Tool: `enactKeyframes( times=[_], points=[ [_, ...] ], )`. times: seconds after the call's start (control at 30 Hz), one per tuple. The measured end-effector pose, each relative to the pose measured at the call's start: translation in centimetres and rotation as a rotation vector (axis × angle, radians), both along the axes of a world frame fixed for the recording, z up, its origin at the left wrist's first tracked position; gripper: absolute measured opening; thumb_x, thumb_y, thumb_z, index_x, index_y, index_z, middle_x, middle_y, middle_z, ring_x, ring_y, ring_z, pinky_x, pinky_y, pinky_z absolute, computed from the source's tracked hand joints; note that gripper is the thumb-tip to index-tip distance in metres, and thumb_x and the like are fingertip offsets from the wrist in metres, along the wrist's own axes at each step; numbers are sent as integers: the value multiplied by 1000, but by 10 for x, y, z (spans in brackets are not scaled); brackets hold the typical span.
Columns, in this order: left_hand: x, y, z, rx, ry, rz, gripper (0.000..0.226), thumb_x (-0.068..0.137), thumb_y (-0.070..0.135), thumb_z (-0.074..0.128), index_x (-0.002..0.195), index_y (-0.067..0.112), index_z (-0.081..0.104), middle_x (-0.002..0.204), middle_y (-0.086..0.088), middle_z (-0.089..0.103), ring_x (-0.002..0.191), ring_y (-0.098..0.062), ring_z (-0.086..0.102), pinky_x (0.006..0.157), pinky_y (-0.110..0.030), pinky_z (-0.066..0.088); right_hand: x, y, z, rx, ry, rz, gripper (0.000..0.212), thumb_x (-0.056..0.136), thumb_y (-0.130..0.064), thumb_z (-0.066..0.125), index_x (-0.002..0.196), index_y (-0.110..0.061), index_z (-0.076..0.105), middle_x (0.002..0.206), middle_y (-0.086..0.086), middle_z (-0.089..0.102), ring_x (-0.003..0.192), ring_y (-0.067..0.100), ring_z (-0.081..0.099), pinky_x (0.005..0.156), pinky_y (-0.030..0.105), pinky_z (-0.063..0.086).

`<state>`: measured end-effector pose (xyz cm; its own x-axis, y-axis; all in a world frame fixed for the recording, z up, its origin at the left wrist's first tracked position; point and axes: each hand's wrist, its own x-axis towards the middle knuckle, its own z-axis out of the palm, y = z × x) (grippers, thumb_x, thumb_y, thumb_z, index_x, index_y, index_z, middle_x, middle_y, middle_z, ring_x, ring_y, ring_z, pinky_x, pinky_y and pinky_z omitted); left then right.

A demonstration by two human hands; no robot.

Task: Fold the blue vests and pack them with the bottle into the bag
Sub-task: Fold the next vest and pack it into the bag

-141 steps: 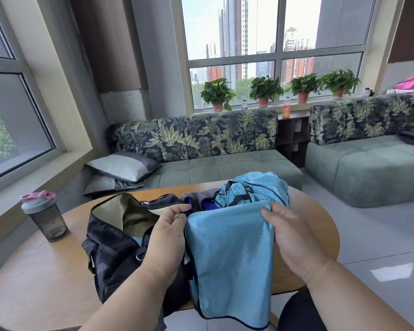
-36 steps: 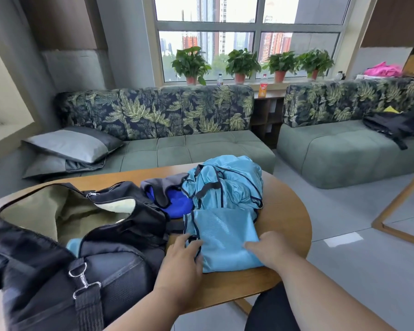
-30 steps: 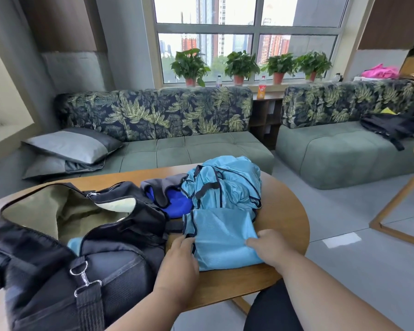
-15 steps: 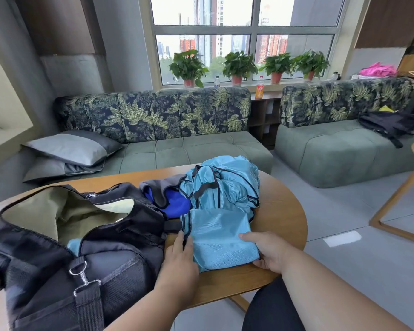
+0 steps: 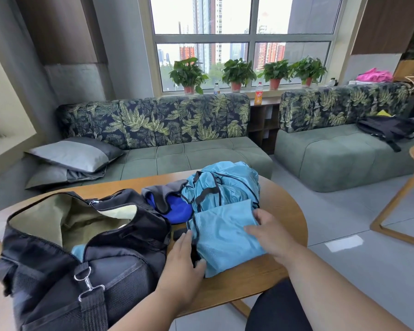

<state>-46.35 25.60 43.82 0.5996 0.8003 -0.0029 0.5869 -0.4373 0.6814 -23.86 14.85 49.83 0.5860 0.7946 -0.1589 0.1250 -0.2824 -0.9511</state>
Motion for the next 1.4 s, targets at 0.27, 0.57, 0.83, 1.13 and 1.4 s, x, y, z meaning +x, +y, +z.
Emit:
enactKeyframes(
  times=[0.27,0.57,0.83,1.13,1.4],
  points=[
    [-7,12,66,149,-306,100,101,86,30,82,167,22,21,164,10,32,152,-5,27,124,-21,19,-27,18,127,-125,-958,344,26,95,-13,55,106,-37,58,103,-14,68,95,14,60,74,33,40],
    [-62,1,41,339,143,-209,79,79,13,57,153,39,49,143,13,58,135,-15,50,115,-24,37,-102,-17,14,-335,-919,741,66,92,-6,48,148,-42,44,136,1,65,124,27,59,94,35,45],
    [-68,-17,13,466,287,-322,52,95,34,58,143,51,54,116,14,64,114,-15,53,98,-27,45,-108,-50,-18,-273,-773,631,58,91,-14,51,135,-51,41,131,-6,66,115,18,61,95,37,50],
    [-60,-26,-2,386,296,-398,60,95,32,60,151,47,46,134,15,58,126,-15,49,109,-29,41,-106,-58,-29,-107,-596,435,39,83,-11,59,104,-38,39,95,-12,56,81,9,52,75,31,47],
    [-52,-25,-1,231,117,-406,22,90,47,64,111,47,71,105,24,63,102,0,58,96,-29,50,-97,-61,-33,-39,-459,471,35,83,-20,73,103,-37,50,96,-5,68,75,2,55,70,16,43]
  ],
)
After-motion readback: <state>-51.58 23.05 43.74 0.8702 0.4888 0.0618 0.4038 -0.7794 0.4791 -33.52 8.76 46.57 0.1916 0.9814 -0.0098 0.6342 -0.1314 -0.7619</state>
